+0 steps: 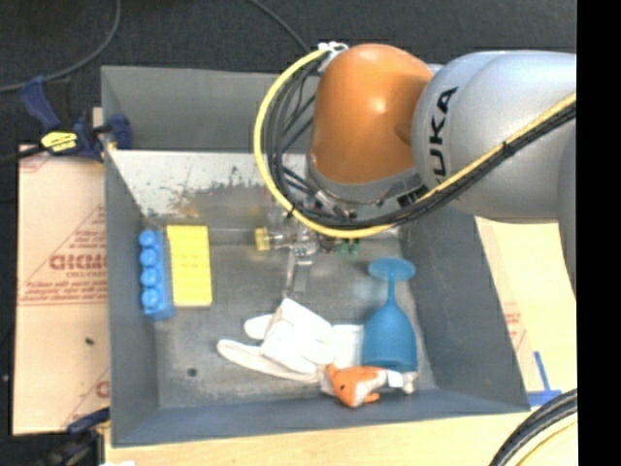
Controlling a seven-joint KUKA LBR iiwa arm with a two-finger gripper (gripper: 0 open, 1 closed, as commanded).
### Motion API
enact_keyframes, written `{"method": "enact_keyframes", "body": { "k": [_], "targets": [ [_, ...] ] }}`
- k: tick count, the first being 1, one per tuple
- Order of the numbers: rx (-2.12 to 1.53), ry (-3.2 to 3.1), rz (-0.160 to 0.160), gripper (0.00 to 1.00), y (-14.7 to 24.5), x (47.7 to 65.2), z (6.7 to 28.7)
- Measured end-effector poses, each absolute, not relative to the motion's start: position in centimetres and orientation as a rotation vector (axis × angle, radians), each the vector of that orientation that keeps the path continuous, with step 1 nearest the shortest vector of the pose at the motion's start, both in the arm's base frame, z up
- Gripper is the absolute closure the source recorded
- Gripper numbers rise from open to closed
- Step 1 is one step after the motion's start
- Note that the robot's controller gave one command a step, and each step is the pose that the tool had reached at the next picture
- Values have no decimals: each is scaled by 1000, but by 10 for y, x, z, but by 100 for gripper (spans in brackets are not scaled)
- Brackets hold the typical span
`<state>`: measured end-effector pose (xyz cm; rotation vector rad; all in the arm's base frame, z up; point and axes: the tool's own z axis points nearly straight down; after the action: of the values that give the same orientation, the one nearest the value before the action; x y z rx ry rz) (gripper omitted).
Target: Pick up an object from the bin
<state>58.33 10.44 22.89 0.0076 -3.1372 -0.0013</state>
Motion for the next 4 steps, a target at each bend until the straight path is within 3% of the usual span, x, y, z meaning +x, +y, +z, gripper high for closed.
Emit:
{"method": "enact_keyframes", "body": {
  "k": [1, 2, 3, 4],
  "targets": [
    [2, -3145, -3, 0, 104, 585, 234],
    [-275, -3122, 1, 0, 69, 610, 157],
    [-117, -3146, -3, 0, 77, 597, 161],
    [-668, -3072, -2, 0, 45, 640, 116]
  ]
}}
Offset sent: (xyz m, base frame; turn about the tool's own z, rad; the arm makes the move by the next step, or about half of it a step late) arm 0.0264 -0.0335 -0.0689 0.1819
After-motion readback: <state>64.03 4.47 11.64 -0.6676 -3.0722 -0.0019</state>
